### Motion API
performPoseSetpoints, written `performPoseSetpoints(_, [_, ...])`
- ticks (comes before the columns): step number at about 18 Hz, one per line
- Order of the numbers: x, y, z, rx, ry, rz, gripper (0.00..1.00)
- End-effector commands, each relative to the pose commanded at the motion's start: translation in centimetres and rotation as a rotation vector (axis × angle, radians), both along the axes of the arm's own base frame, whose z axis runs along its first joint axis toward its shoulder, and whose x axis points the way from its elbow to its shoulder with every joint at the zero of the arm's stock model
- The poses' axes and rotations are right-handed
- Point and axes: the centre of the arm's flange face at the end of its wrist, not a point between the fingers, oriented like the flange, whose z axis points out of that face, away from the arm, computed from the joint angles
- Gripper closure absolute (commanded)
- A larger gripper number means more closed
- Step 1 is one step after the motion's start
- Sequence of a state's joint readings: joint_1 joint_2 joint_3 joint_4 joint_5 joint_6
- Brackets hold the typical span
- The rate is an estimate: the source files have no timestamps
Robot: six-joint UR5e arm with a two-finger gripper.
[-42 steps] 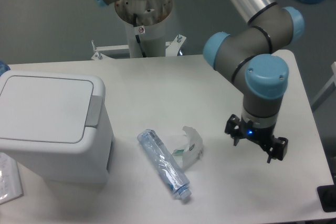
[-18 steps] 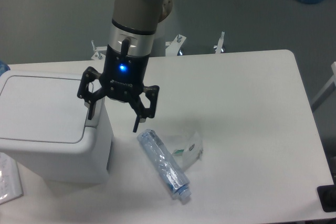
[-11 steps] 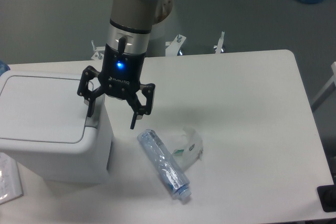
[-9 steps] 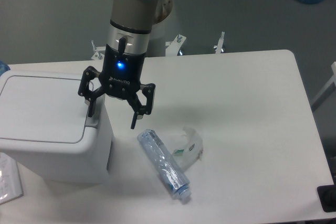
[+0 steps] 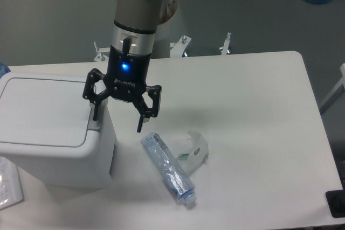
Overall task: Open the trash can
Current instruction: 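Press the gripper finger down on the trash can lid's edge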
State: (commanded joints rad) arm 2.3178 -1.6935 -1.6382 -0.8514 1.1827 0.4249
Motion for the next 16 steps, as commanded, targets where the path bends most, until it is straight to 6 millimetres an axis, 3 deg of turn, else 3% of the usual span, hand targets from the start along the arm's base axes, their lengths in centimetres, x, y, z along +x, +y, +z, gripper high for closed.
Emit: performPoseSetpoints(16, [0.34, -0.04, -0.92, -0.007, -0.002, -0.001, 0.00])
